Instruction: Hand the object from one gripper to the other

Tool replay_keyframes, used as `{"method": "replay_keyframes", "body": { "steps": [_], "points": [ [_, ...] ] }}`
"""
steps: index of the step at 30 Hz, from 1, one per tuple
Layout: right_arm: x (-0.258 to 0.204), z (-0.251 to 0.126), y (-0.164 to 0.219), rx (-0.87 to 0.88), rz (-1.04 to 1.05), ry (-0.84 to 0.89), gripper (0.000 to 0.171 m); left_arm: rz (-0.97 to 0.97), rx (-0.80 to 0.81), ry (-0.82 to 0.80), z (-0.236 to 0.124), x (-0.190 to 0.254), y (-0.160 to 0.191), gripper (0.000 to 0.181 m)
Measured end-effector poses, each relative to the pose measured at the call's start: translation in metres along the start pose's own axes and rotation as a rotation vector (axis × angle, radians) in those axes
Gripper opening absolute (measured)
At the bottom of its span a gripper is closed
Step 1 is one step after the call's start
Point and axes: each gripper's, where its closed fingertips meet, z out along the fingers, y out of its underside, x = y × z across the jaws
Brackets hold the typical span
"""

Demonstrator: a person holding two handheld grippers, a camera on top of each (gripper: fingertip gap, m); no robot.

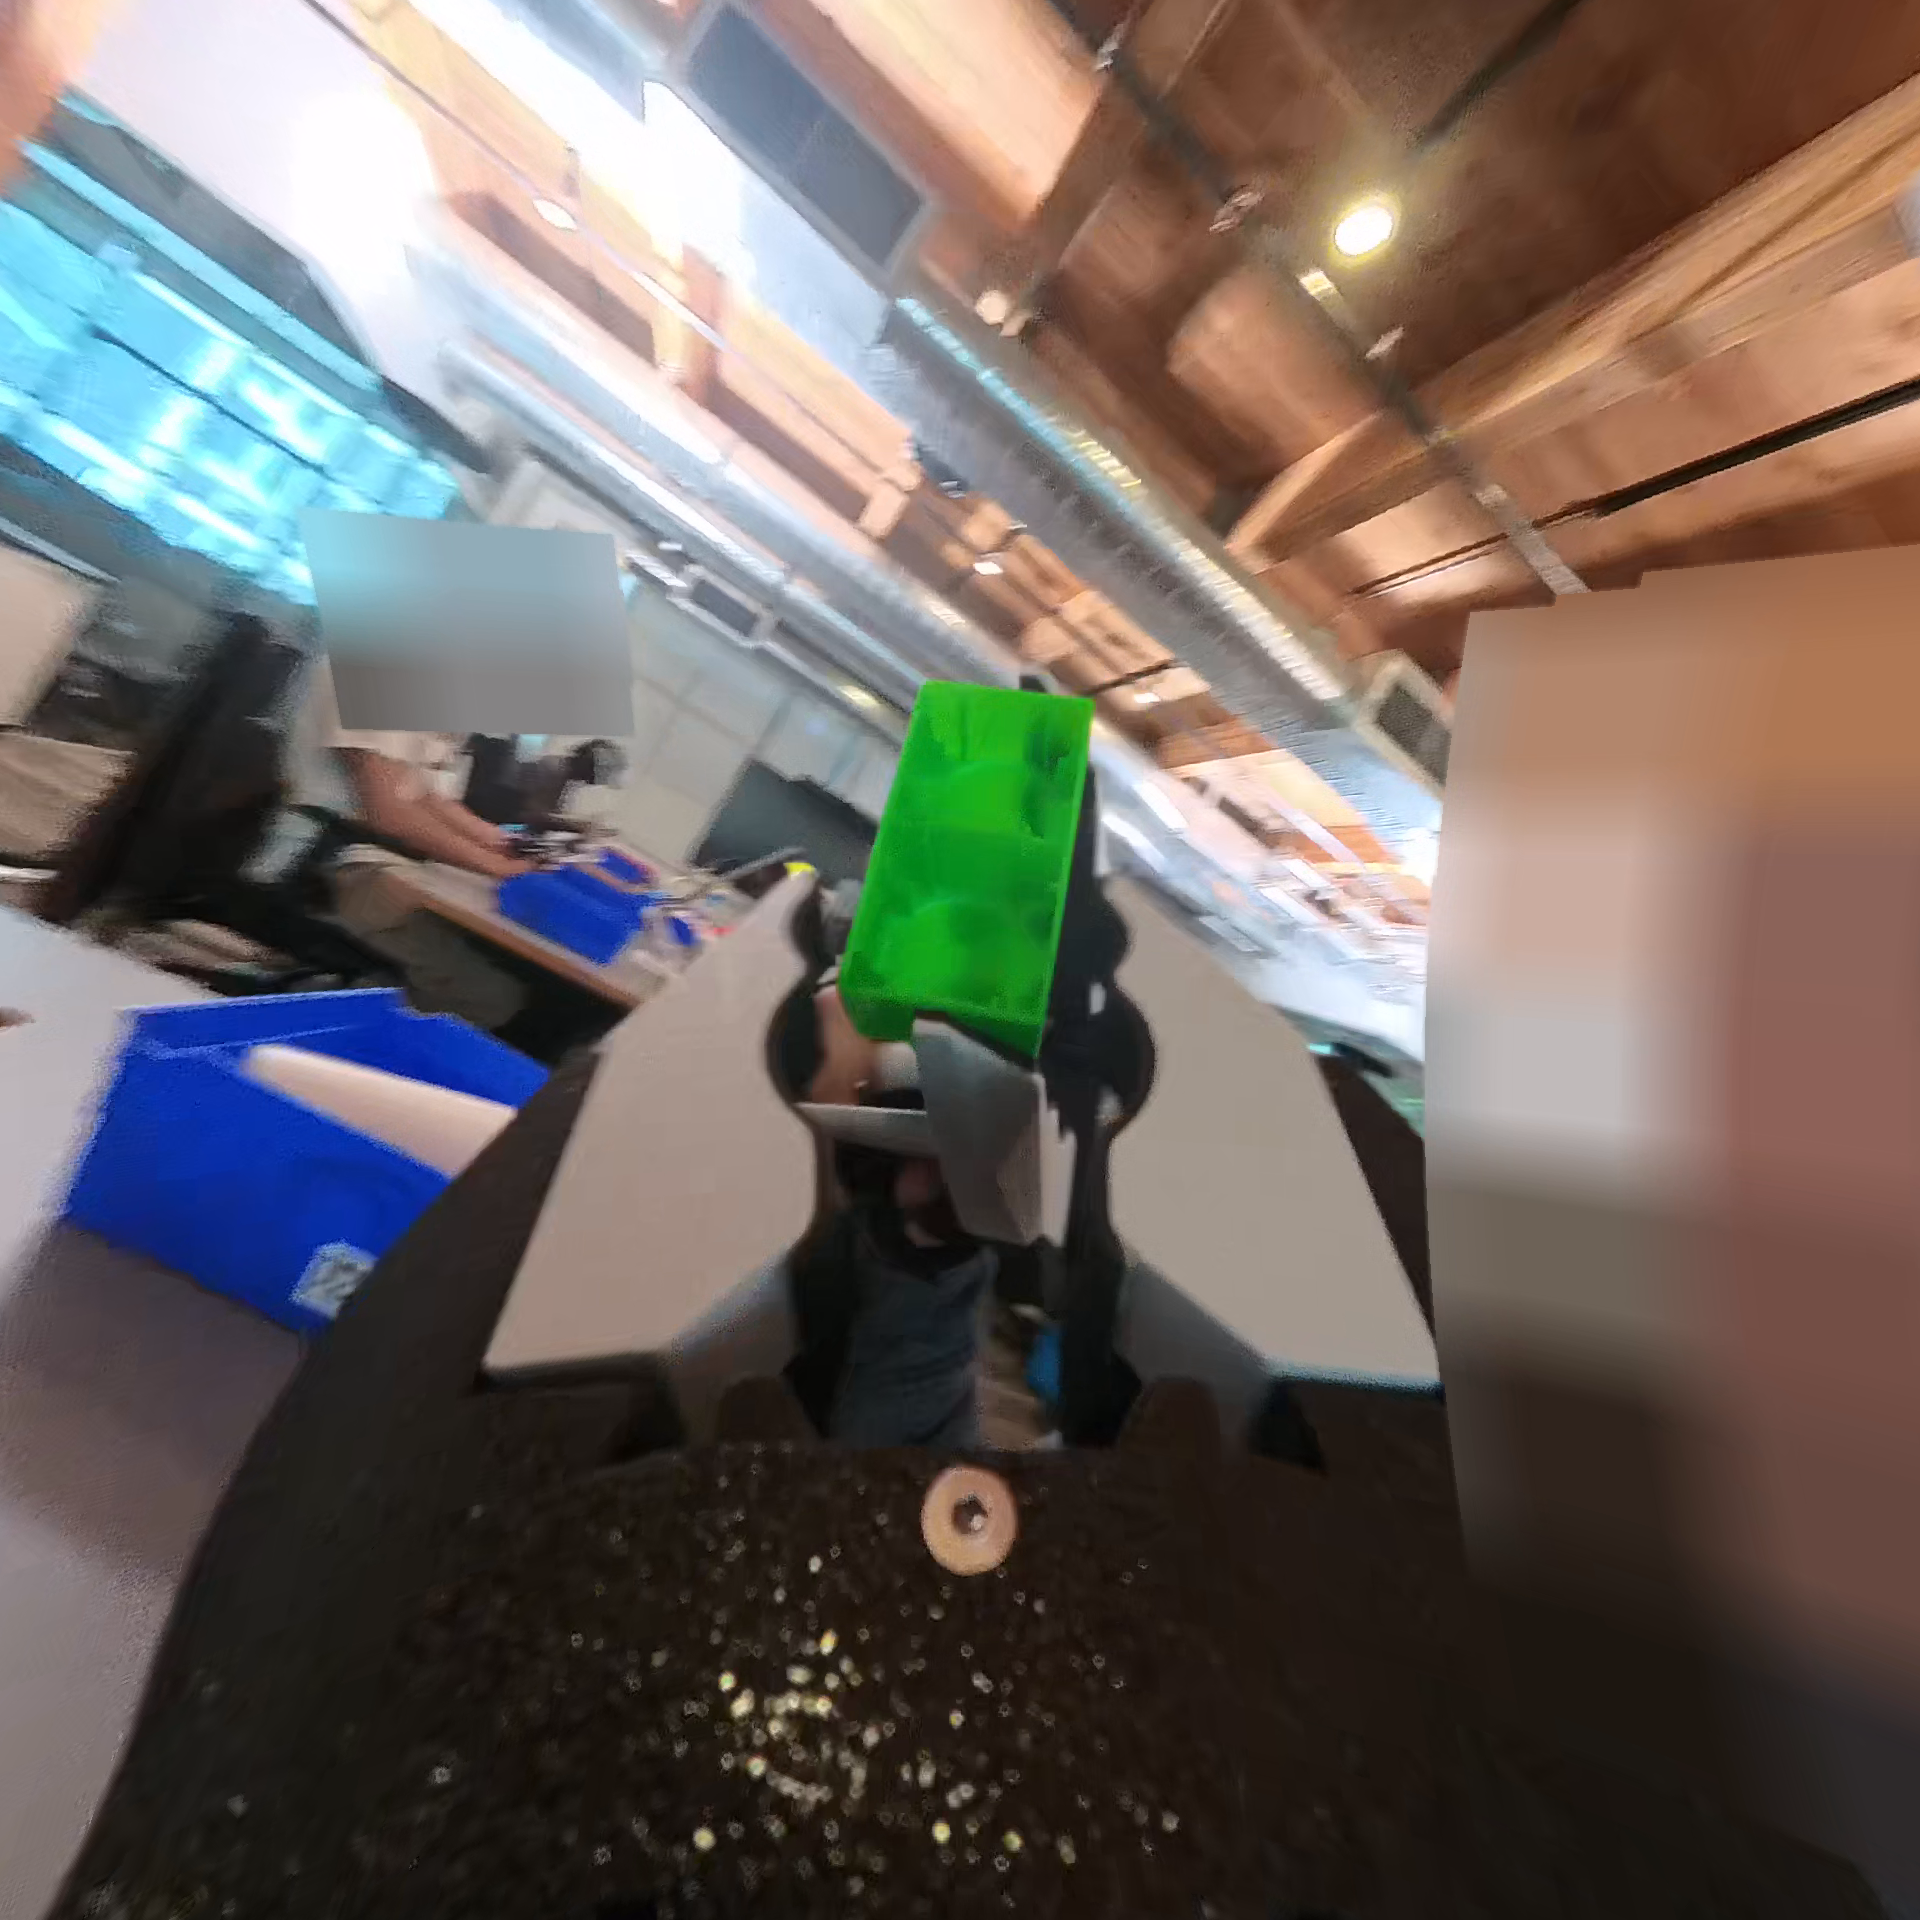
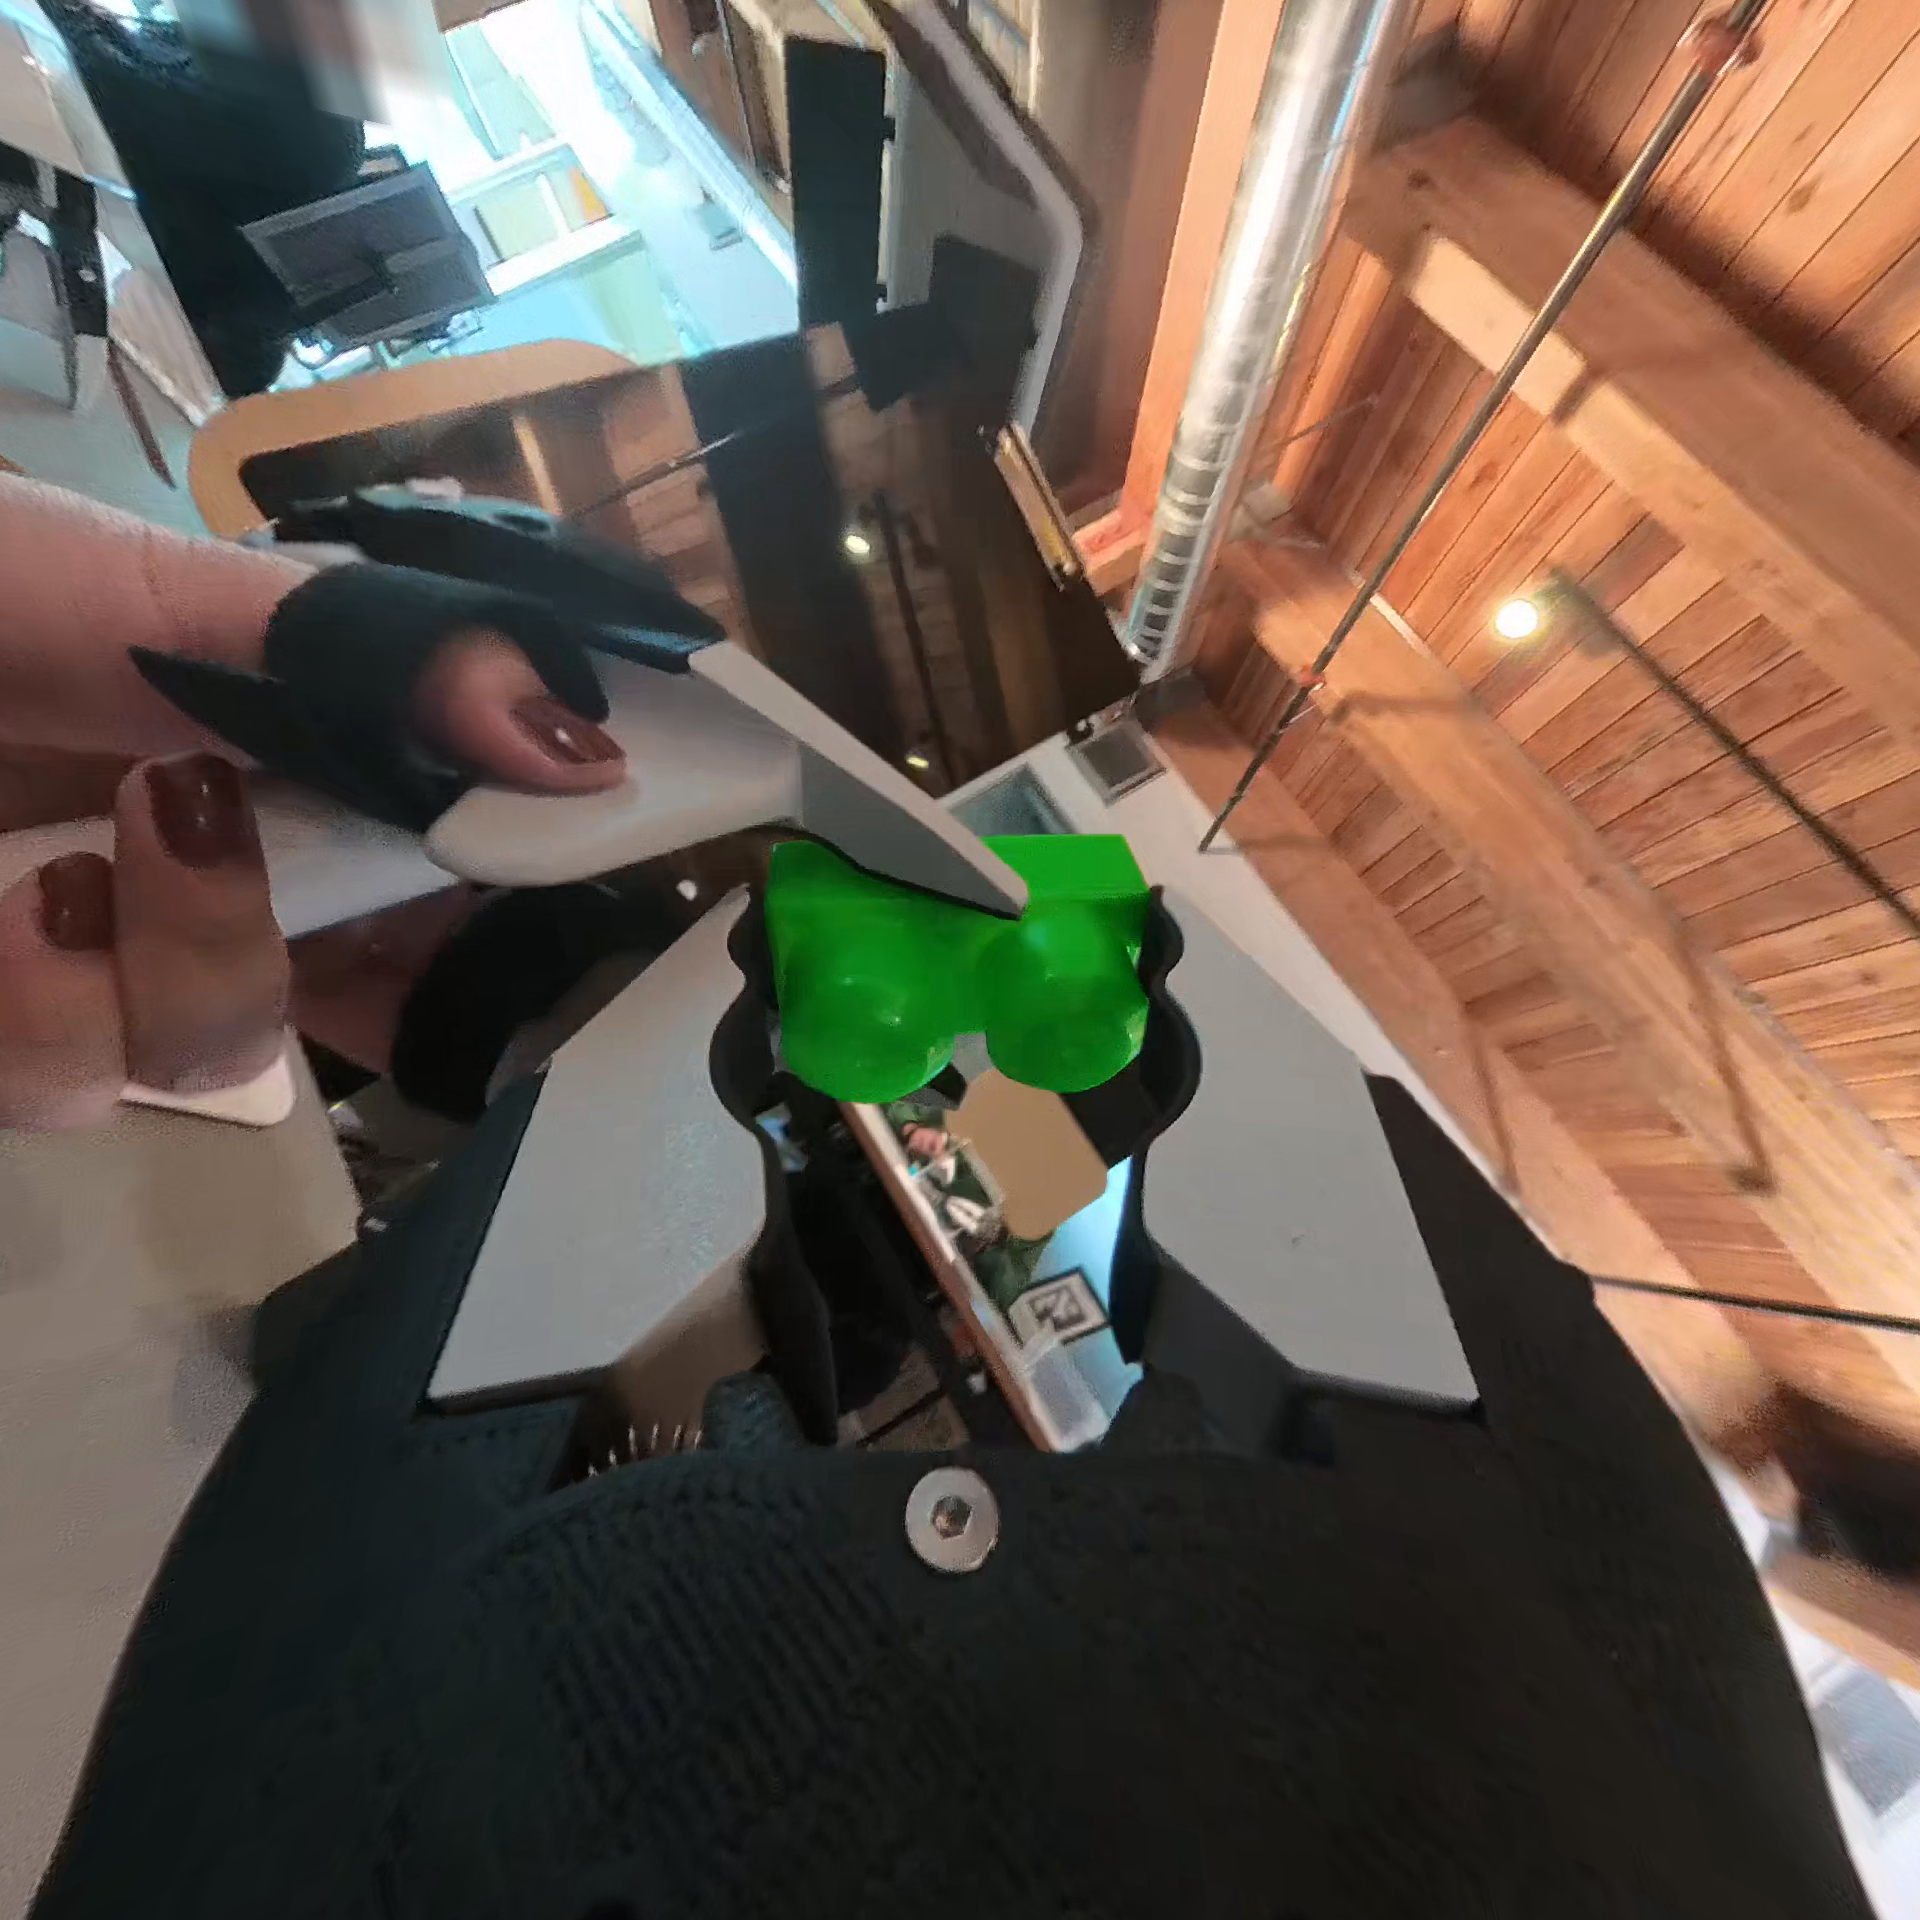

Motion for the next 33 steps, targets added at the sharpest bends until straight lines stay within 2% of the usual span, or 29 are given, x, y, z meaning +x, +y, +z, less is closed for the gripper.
{"method": "replay_keyframes", "body": {
  "steps": [1, 4, 9, 13, 19, 22, 25, 28, 33],
  "points": [
    [0.000, -0.001, 0.007, -0.028, 0.009, -0.020, 0.071, 0.047, -0.004, -0.072, -0.002, -0.008, -0.002, 0.068],
    [-0.004, -0.007, 0.035, -0.154, 0.059, -0.117, 0.071, 0.200, 0.009, -0.240, -0.014, -0.021, -0.016, 0.086],
    [-0.005, -0.046, 0.103, -0.497, 0.136, -0.277, 0.070, 0.285, 0.116, -0.325, -0.045, -0.018, -0.050, 0.075],
    [0.010, -0.123, 0.172, -0.884, 0.254, -0.299, 0.071, 0.276, 0.197, -0.349, -0.067, -0.018, -0.071, 0.066],
    [0.047, -0.246, 0.243, -1.363, 0.452, -0.048, 0.071, 0.294, 0.222, -0.396, -0.078, -0.024, -0.078, 0.061],
    [0.052, -0.275, 0.260, -1.465, 0.523, 0.036, 0.071, 0.297, 0.199, -0.413, -0.075, -0.028, -0.073, 0.061],
    [0.061, -0.284, 0.271, -1.500, 0.543, 0.132, 0.072, 0.292, 0.162, -0.422, -0.069, -0.033, -0.066, 0.064],
    [0.065, -0.278, 0.276, -1.478, 0.544, 0.164, 0.084, 0.291, 0.123, -0.441, -0.064, -0.038, -0.059, 0.064],
    [0.075, -0.259, 0.276, -1.422, 0.436, 0.180, 0.085, 0.332, 0.096, -0.486, -0.063, -0.040, -0.057, 0.065]
  ]
}}
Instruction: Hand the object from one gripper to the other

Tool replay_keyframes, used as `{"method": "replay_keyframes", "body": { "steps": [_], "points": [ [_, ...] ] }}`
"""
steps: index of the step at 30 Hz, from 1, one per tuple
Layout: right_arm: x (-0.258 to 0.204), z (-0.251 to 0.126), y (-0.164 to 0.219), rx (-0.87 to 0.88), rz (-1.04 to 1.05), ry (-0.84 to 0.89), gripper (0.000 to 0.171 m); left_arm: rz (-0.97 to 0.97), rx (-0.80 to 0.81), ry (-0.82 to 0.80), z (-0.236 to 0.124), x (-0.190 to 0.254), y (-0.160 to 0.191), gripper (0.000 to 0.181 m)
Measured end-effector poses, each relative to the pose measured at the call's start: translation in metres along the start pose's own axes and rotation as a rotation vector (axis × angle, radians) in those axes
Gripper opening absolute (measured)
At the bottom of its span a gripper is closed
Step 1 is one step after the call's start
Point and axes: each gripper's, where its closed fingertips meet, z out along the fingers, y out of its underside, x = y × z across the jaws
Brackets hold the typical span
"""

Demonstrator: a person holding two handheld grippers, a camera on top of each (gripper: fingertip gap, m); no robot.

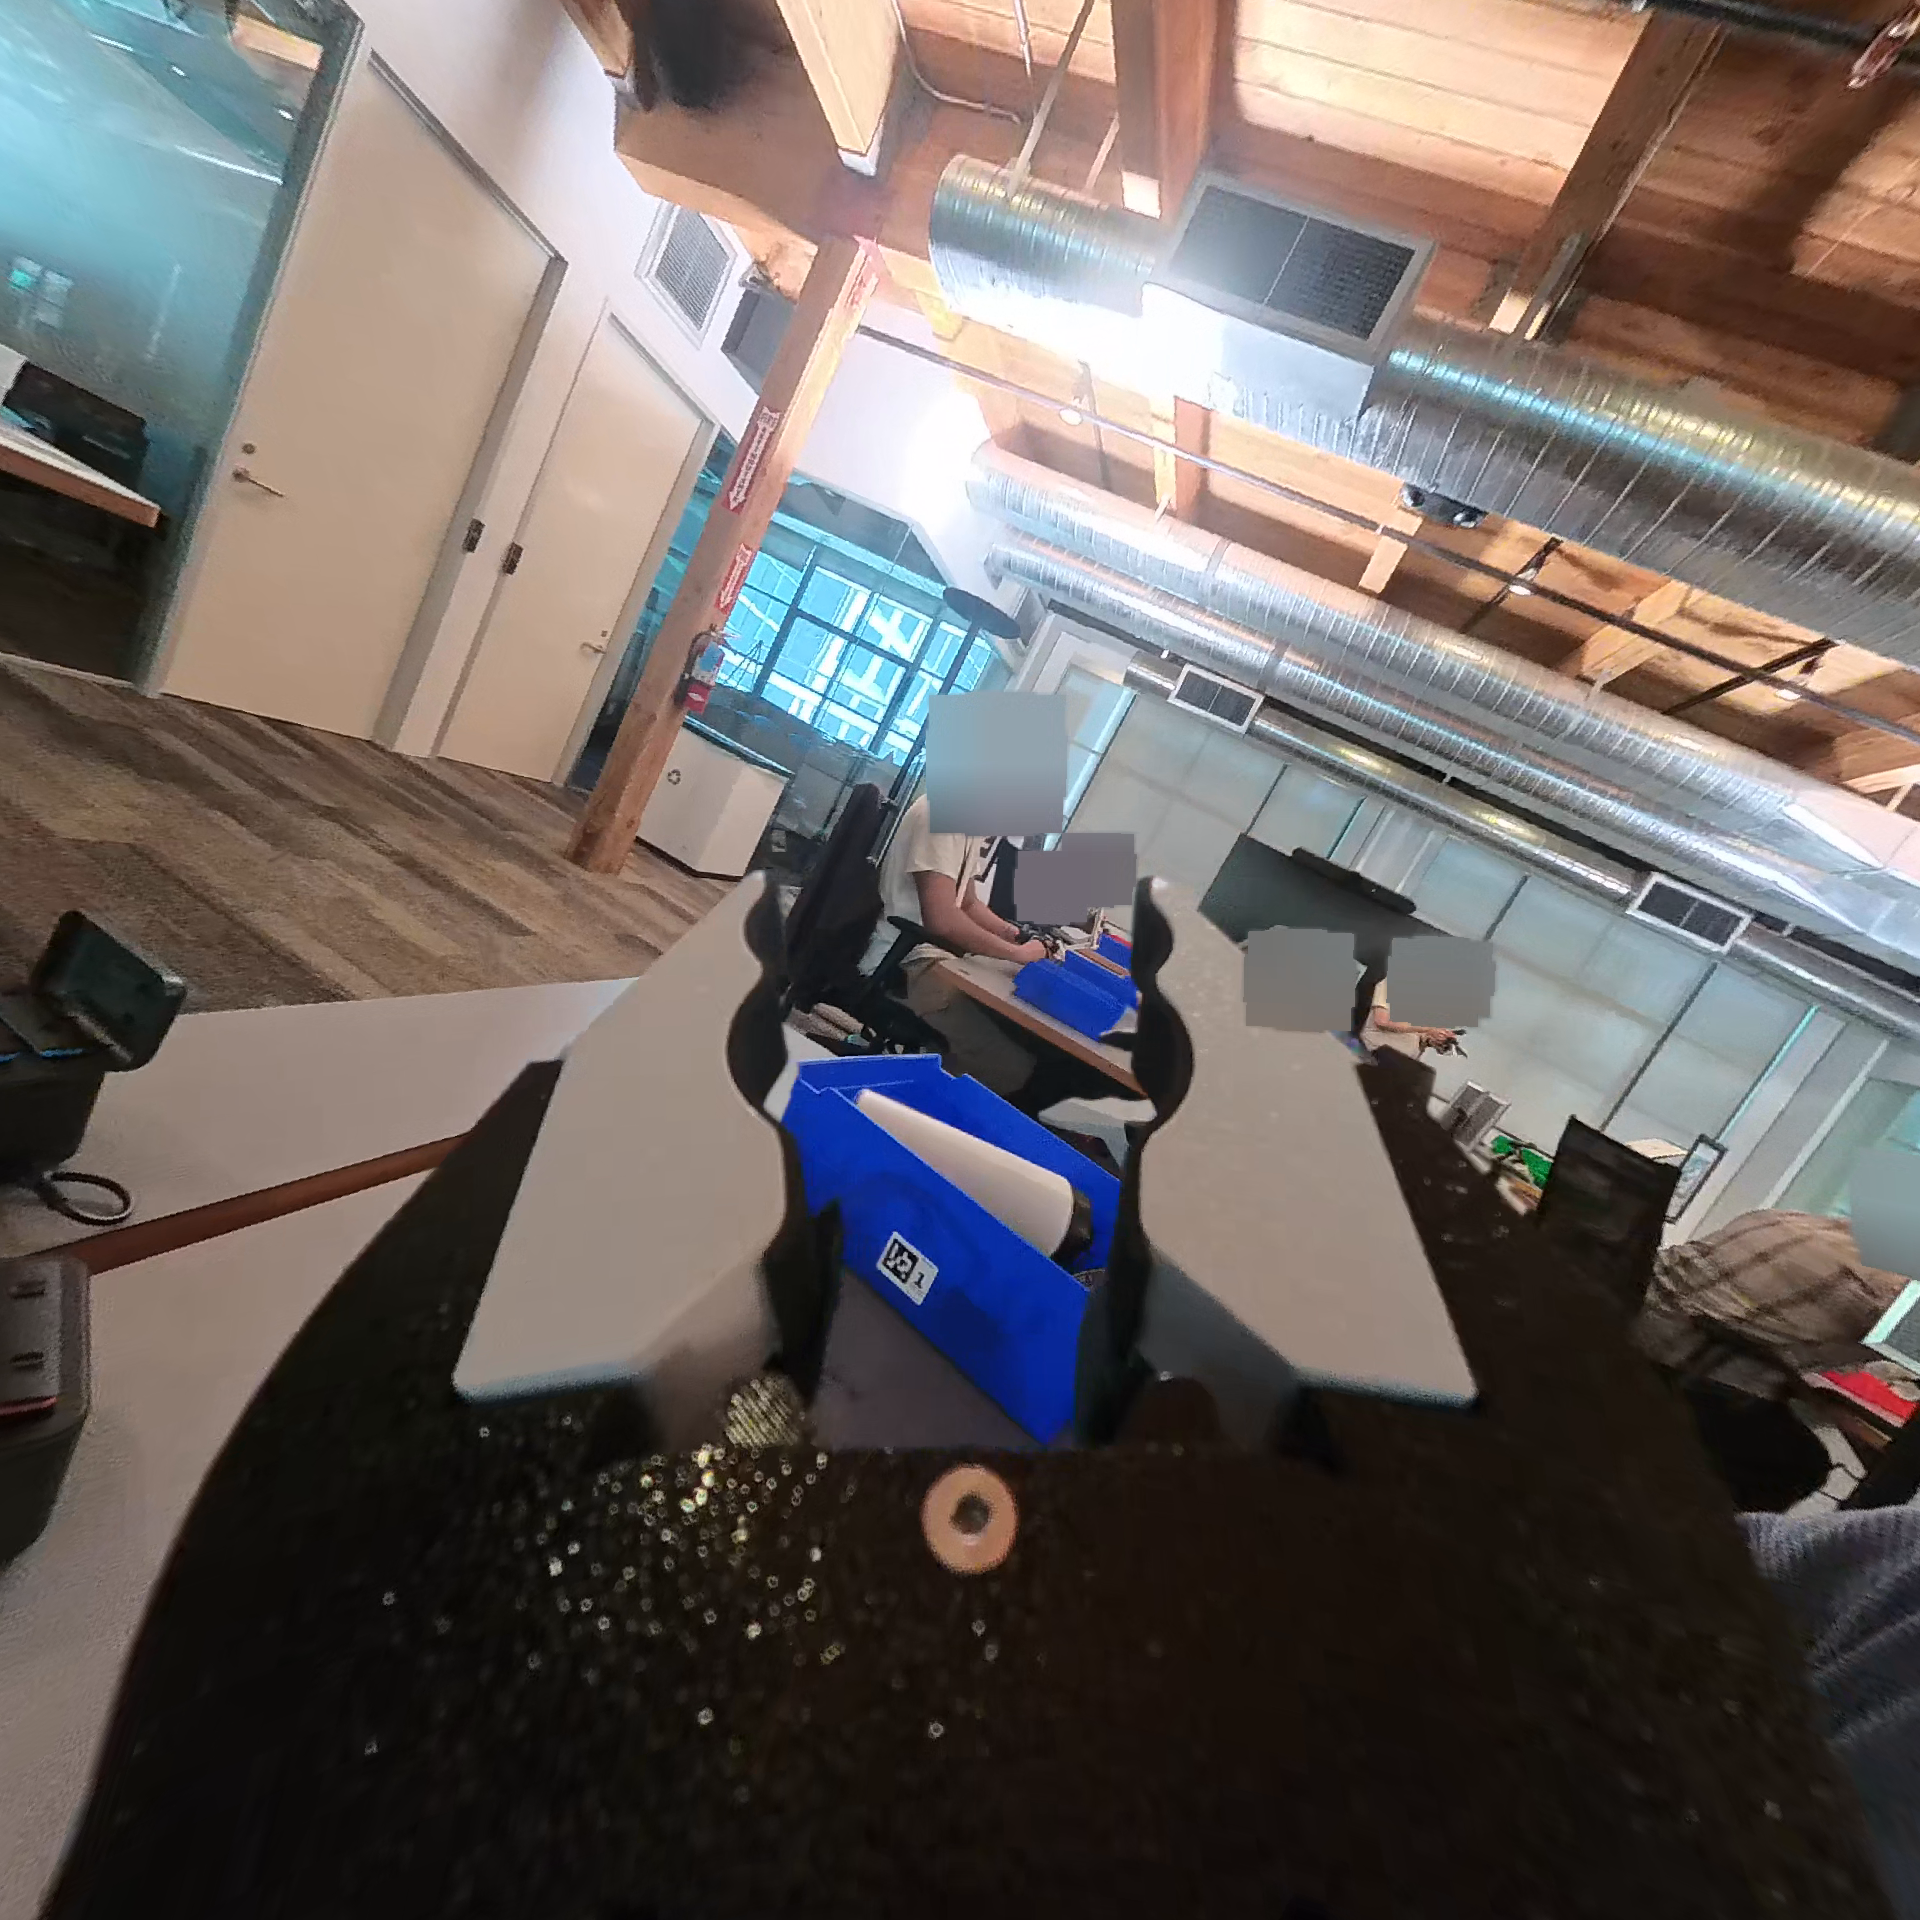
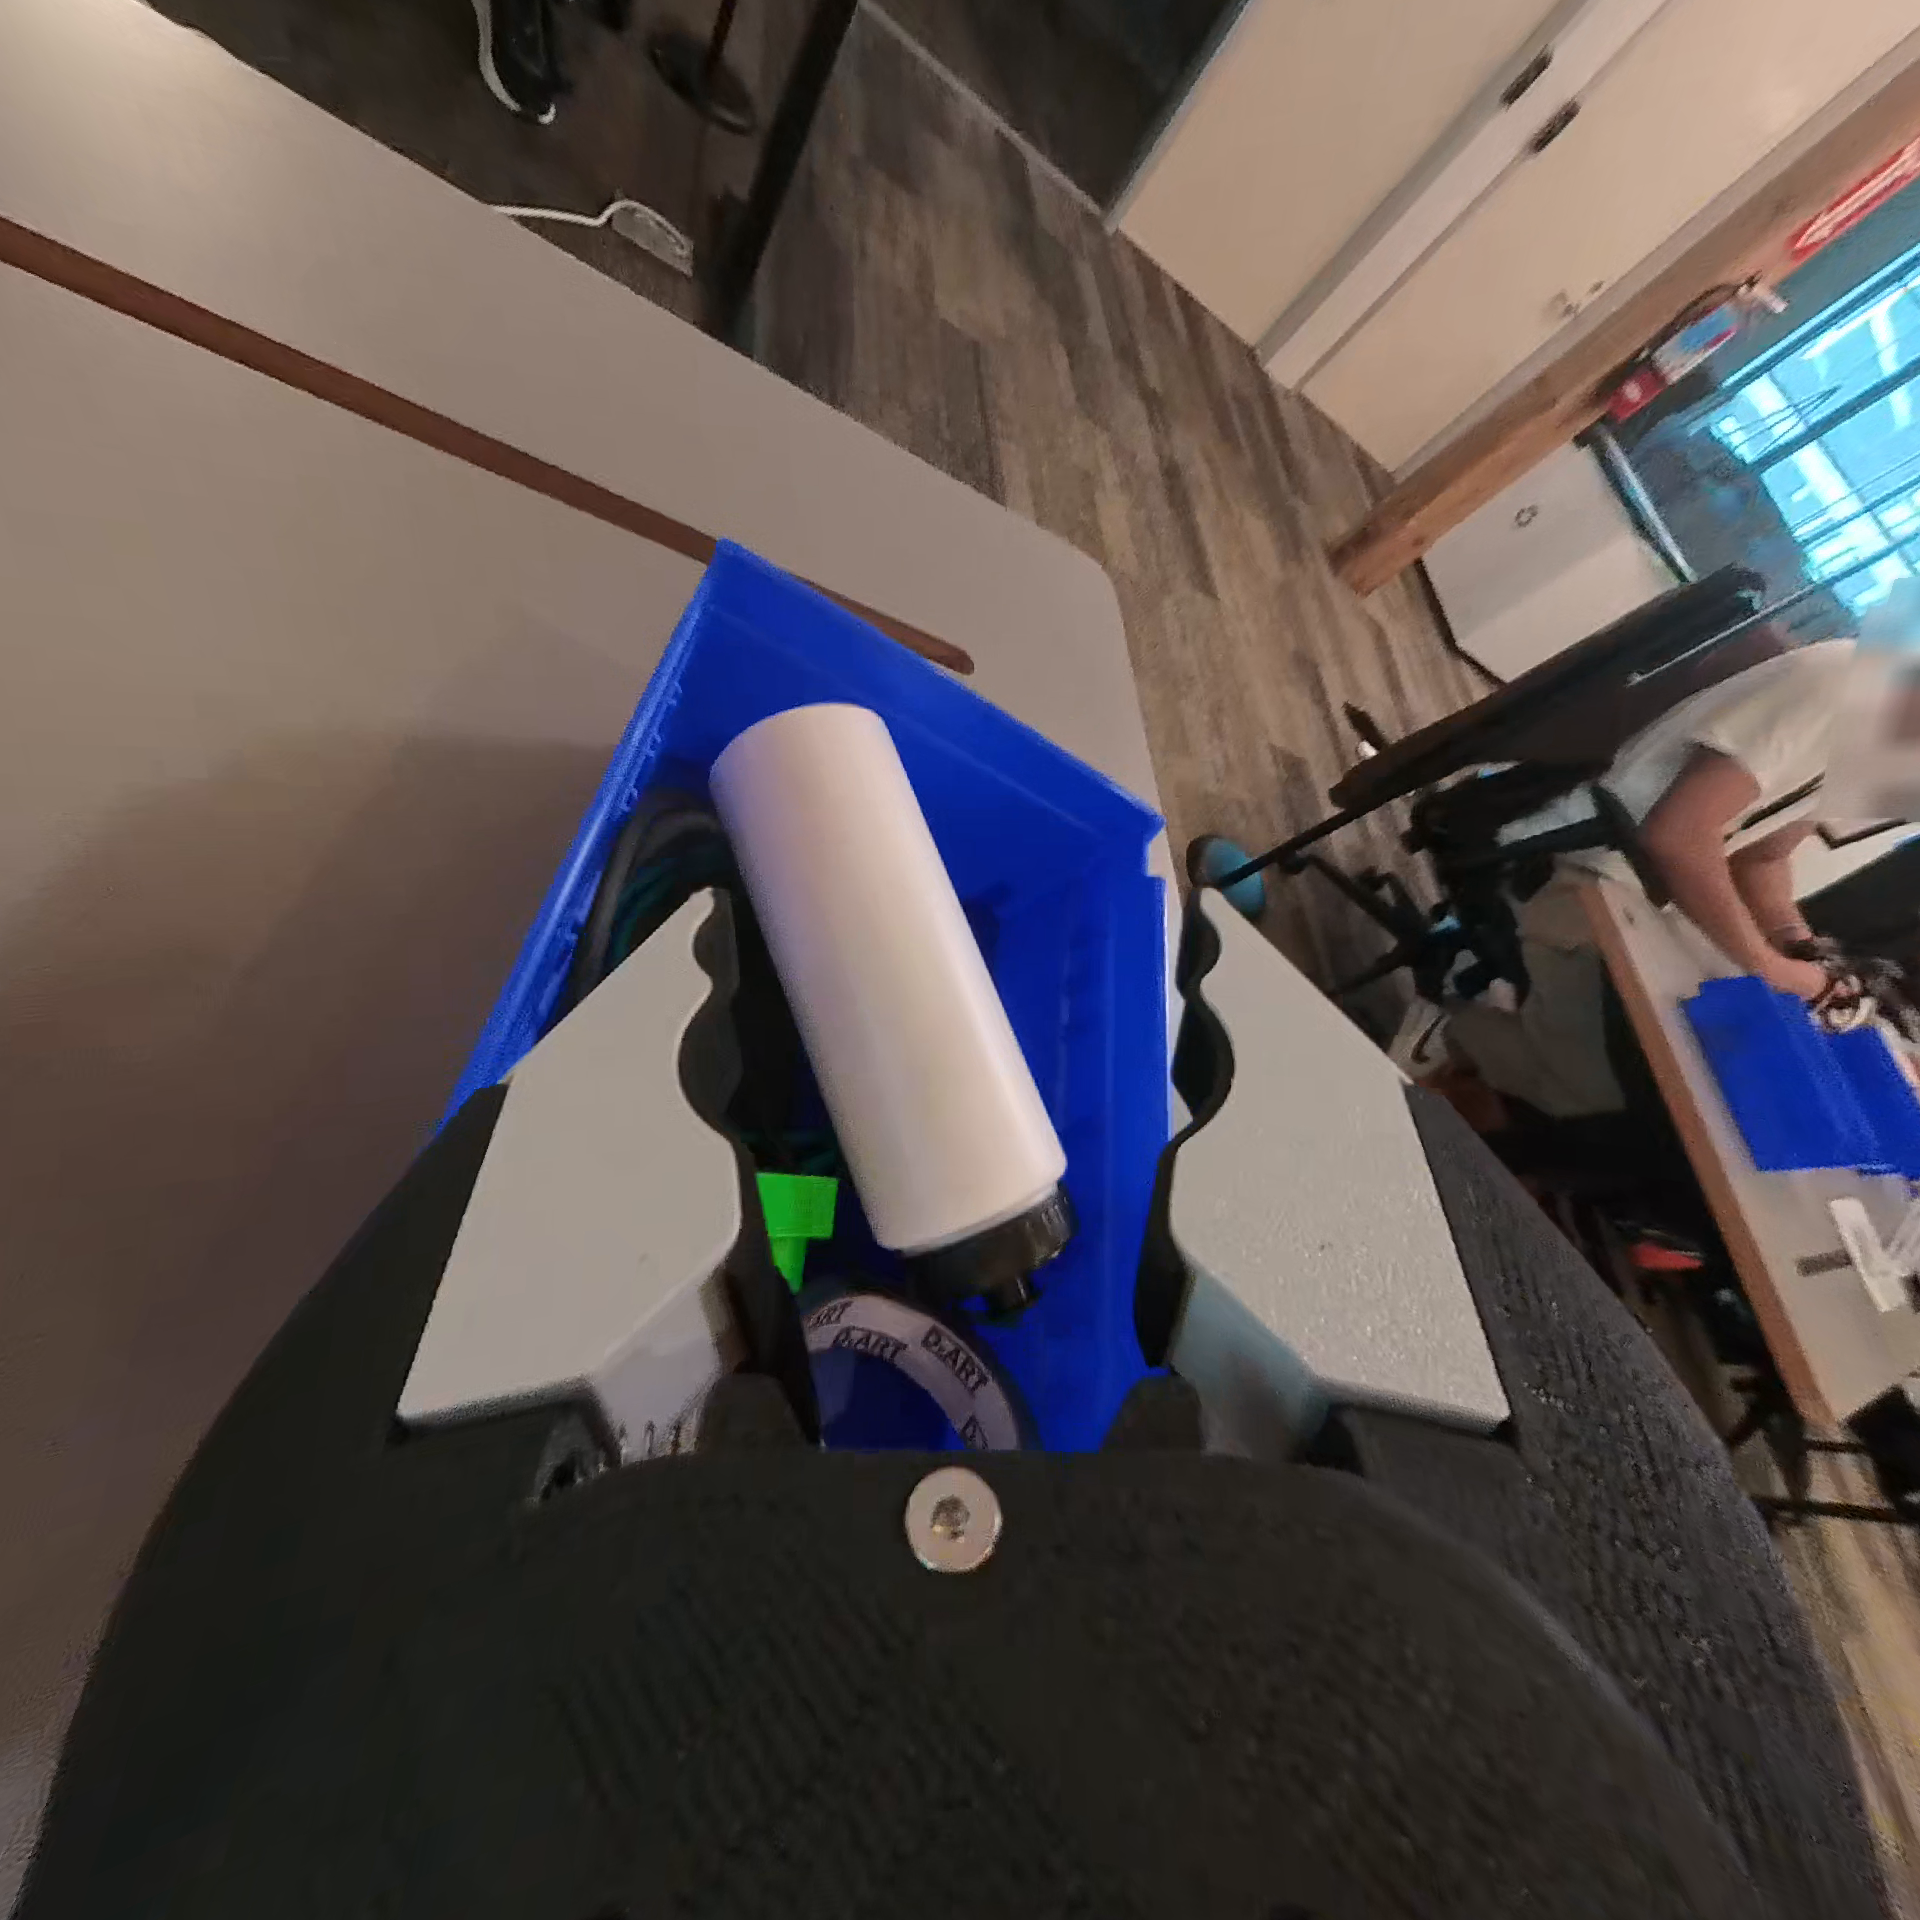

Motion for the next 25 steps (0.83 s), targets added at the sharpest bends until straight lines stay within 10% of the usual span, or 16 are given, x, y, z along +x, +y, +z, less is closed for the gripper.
{"method": "replay_keyframes", "body": {
  "steps": [12, 25],
  "points": [
    [-0.016, -0.088, -0.142, 0.744, 0.074, 0.032, 0.043, 0.352, -0.093, -0.315, -0.030, 0.006, -0.005, 0.063],
    [-0.055, -0.091, -0.165, 0.821, 0.047, -0.131, 0.038, 0.594, -0.612, -1.047, -0.229, -0.003, 0.007, 0.042]
  ]
}}
